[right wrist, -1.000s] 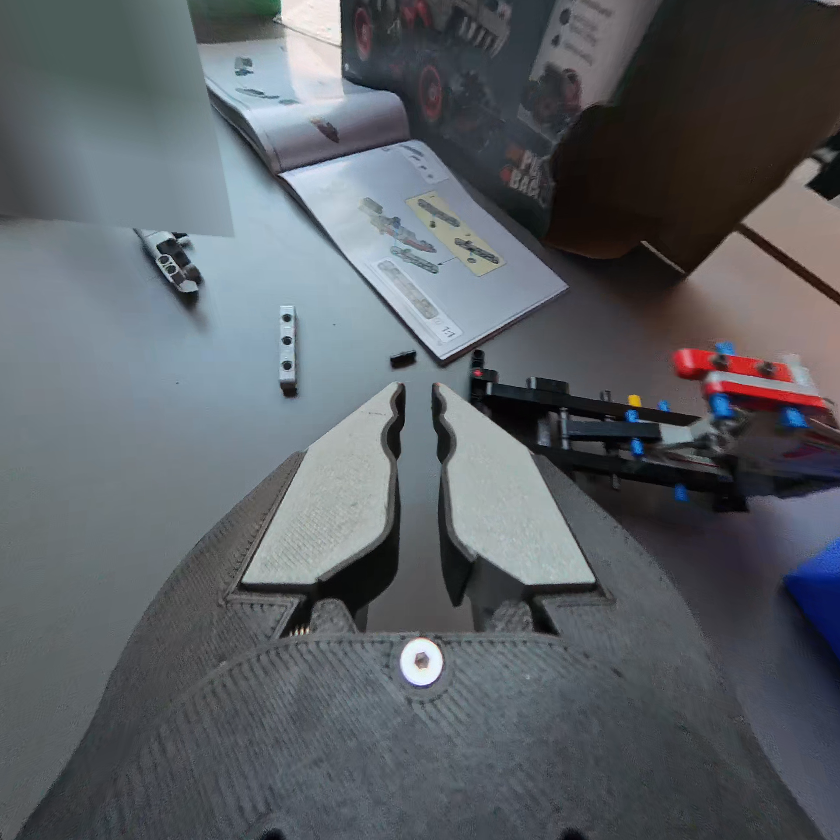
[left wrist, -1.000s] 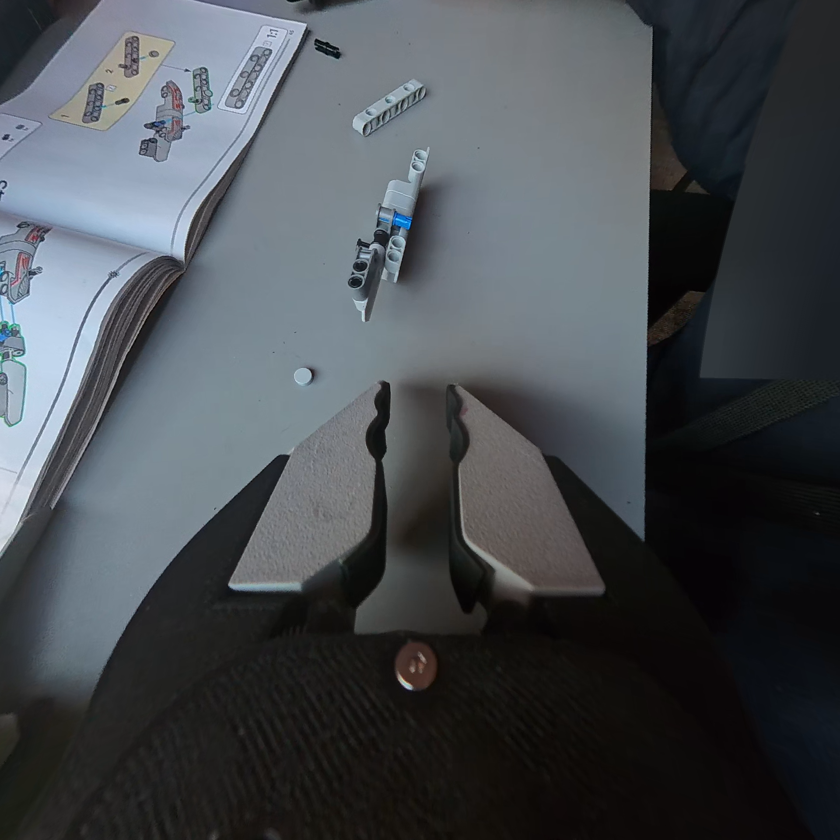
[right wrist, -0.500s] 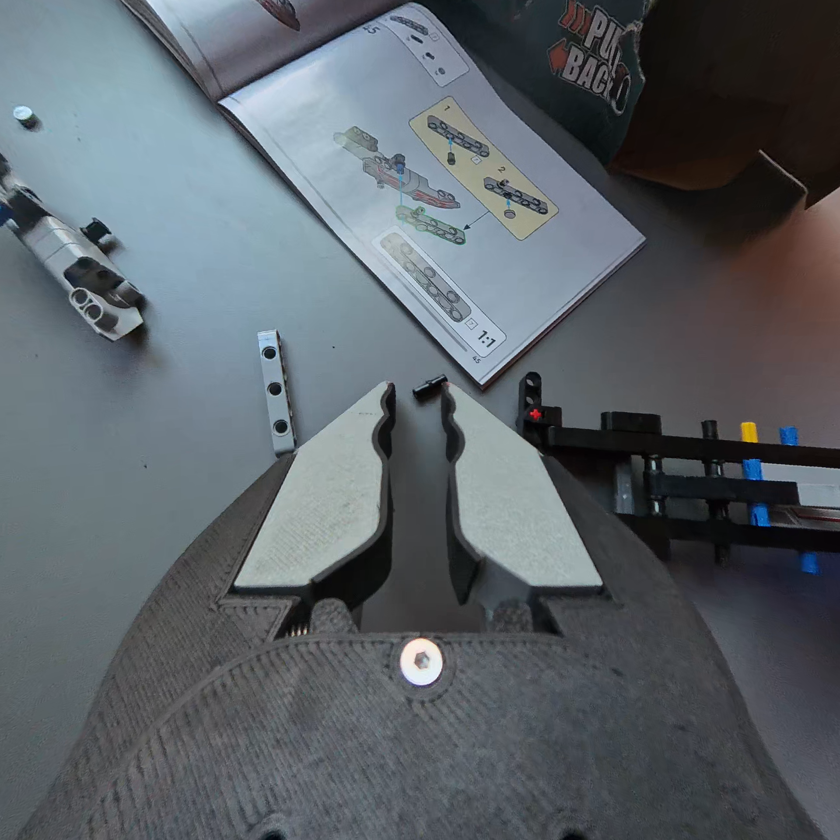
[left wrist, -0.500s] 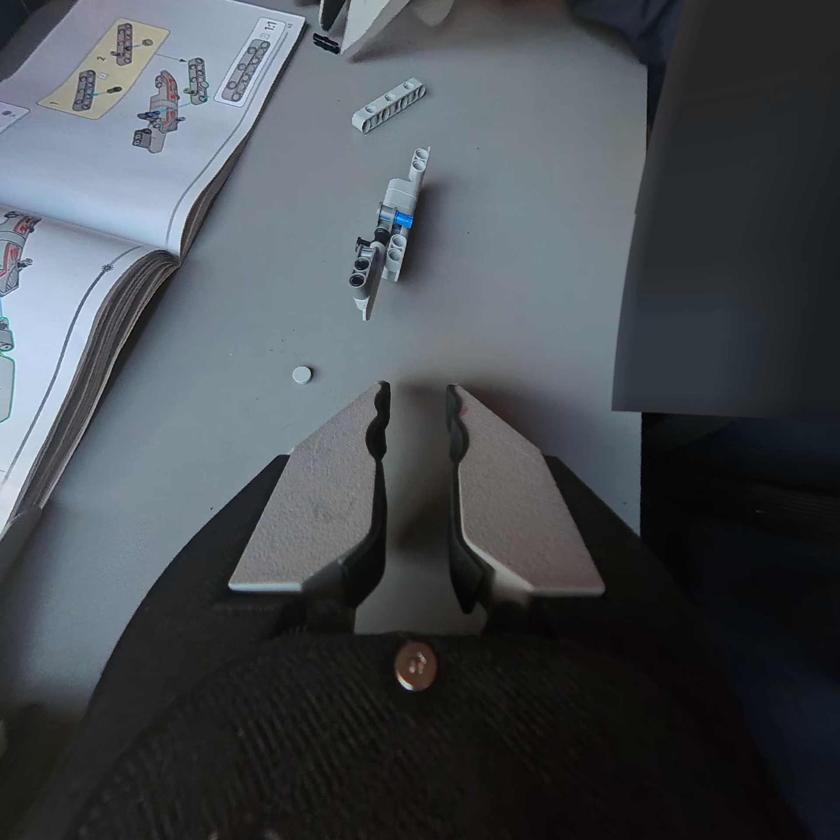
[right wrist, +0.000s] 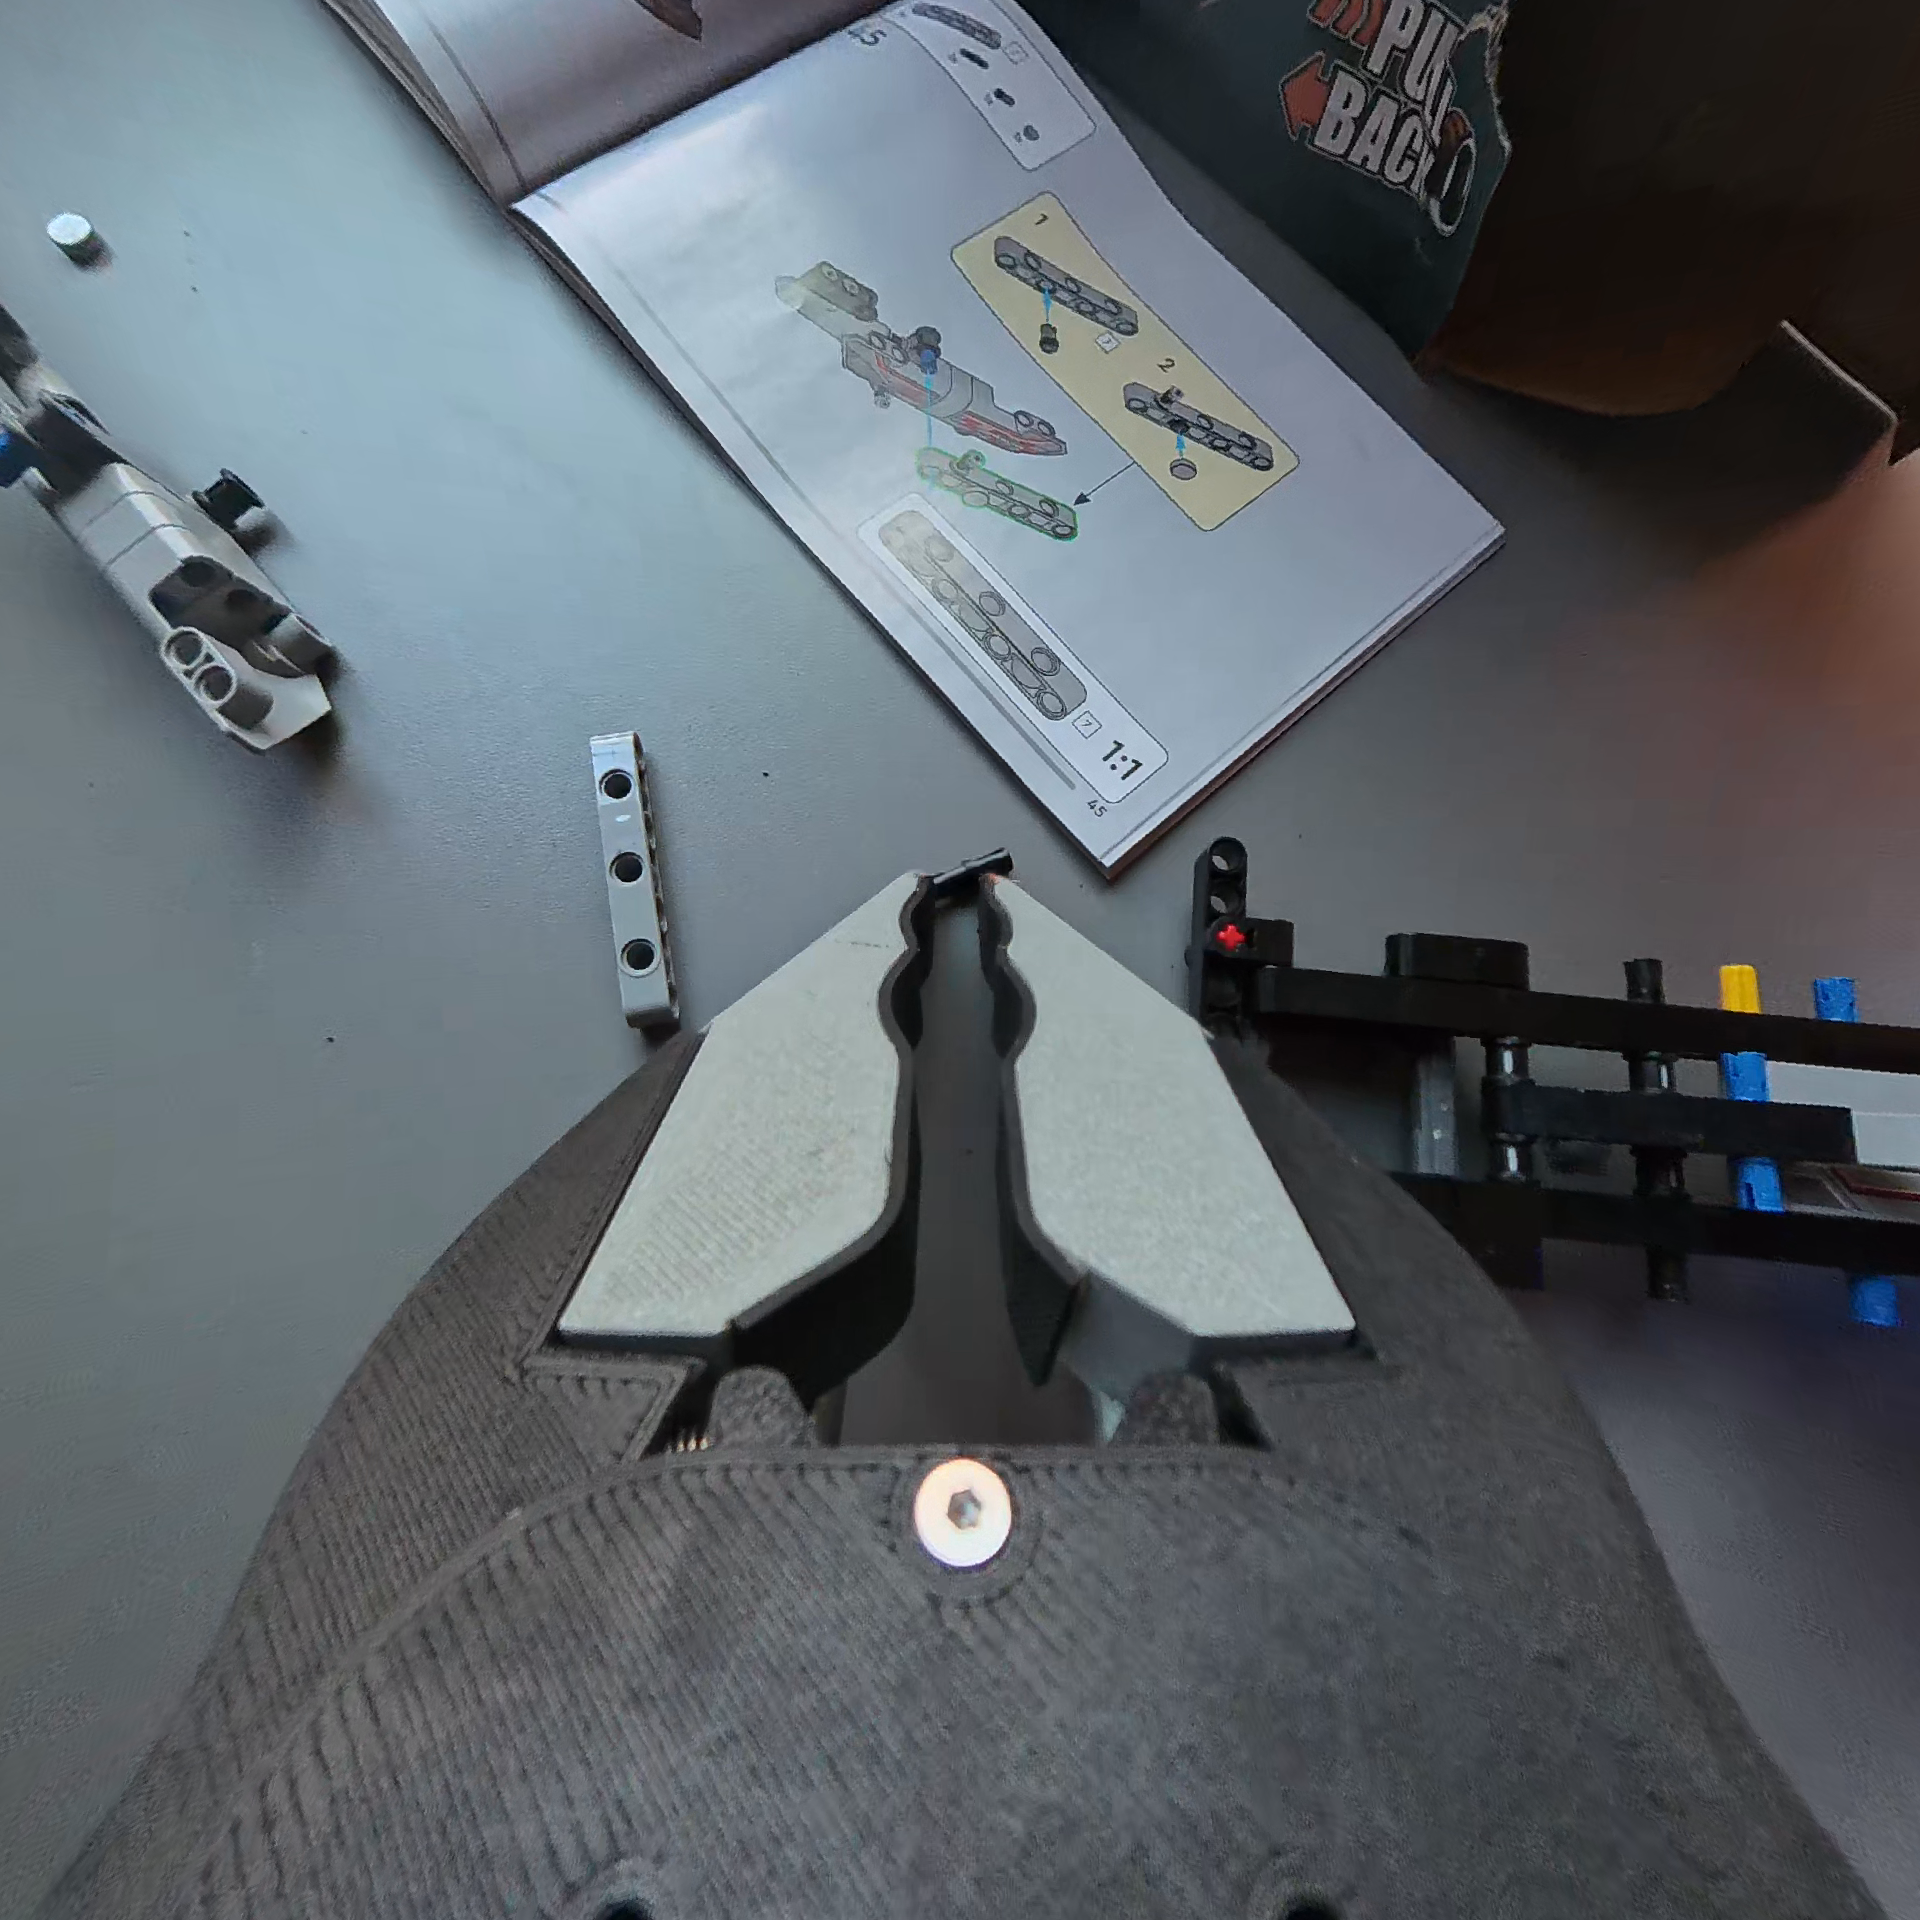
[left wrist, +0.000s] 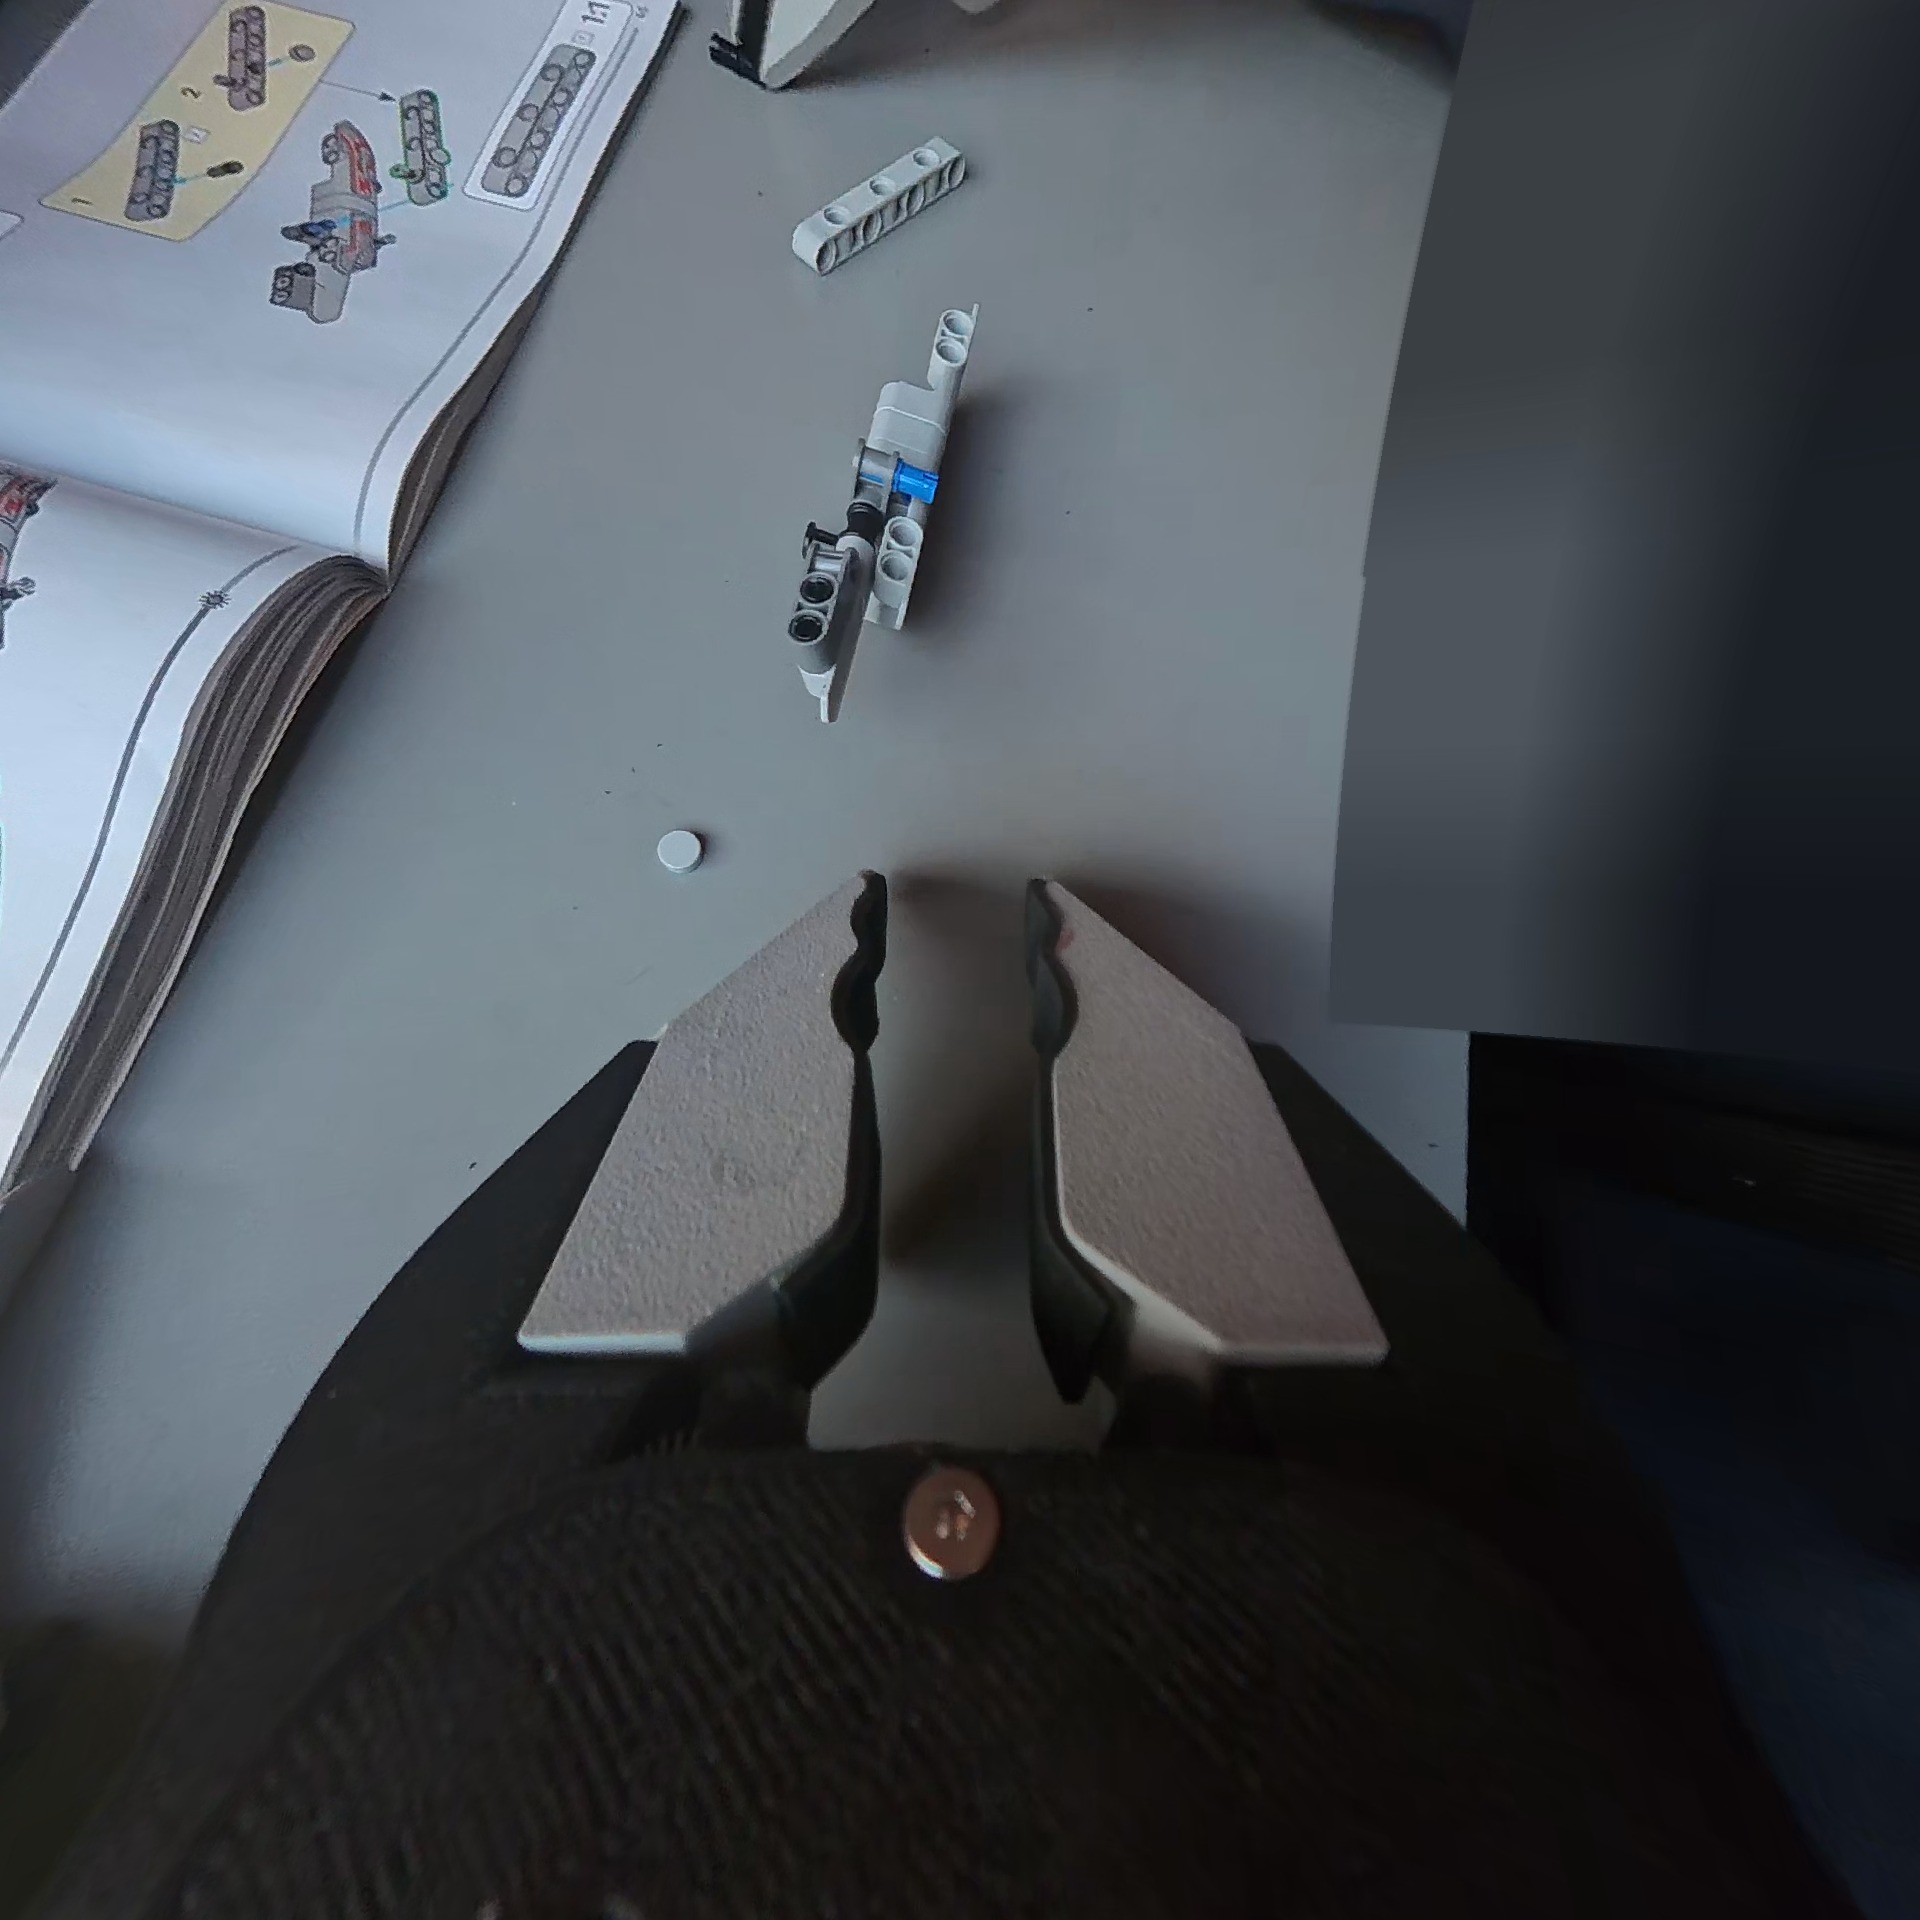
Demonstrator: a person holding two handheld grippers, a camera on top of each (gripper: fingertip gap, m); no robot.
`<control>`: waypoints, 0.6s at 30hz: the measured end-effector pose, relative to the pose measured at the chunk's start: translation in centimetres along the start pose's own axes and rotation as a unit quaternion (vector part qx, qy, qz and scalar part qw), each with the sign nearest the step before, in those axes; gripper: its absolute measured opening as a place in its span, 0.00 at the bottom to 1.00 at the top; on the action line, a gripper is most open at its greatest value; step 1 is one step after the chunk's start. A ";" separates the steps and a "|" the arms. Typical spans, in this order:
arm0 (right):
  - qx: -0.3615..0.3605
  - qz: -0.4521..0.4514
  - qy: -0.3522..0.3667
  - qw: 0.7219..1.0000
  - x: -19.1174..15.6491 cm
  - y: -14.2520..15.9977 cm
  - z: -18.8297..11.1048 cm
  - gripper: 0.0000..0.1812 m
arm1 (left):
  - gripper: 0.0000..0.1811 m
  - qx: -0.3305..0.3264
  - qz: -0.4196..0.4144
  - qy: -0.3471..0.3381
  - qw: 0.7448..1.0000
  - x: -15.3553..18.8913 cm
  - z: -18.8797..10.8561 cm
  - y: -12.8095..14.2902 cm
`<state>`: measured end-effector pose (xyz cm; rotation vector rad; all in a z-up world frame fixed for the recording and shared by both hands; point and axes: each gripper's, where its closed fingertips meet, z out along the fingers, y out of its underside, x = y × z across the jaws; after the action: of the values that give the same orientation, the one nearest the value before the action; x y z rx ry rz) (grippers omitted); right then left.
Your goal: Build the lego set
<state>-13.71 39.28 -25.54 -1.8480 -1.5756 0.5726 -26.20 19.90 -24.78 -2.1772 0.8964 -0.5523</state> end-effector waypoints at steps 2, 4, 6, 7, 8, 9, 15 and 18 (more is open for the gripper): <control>-0.003 -0.003 0.003 1.000 0.1 0.2 0.0 0.00 | 0.13 0.005 0.001 -0.002 1.000 0.0 -0.1 -0.1; -0.002 -0.008 0.002 1.000 0.0 0.2 -0.1 0.00 | 0.13 0.006 0.003 -0.004 1.000 0.0 -0.1 -0.1; -0.001 -0.007 0.003 1.000 0.0 0.2 -0.1 0.00 | 0.13 0.004 0.004 -0.004 1.000 0.0 -0.1 -0.1; 0.000 -0.007 0.003 1.000 -0.1 0.2 -0.1 0.00 | 0.13 0.003 0.005 -0.004 1.000 0.0 -0.1 -0.1; 0.000 -0.007 0.002 1.000 -0.1 0.2 -0.1 0.00 | 0.13 0.003 0.005 -0.004 1.000 0.0 -0.1 -0.1; 0.000 -0.007 0.003 1.000 -0.1 0.2 -0.1 0.00 | 0.13 0.003 0.005 -0.004 1.000 0.0 -0.1 -0.1; 0.004 -0.015 -0.002 1.000 -0.4 0.2 -0.1 0.02 | 0.13 0.002 0.006 -0.005 1.000 0.0 0.0 0.0; 0.007 -0.017 -0.008 1.000 -0.7 0.2 -0.2 0.03 | 0.13 0.002 0.005 -0.005 1.000 0.0 0.0 0.0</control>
<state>-13.57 38.56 -25.62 -1.8075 -1.6058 0.5831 -26.20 19.92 -24.74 -2.1680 0.8997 -0.5377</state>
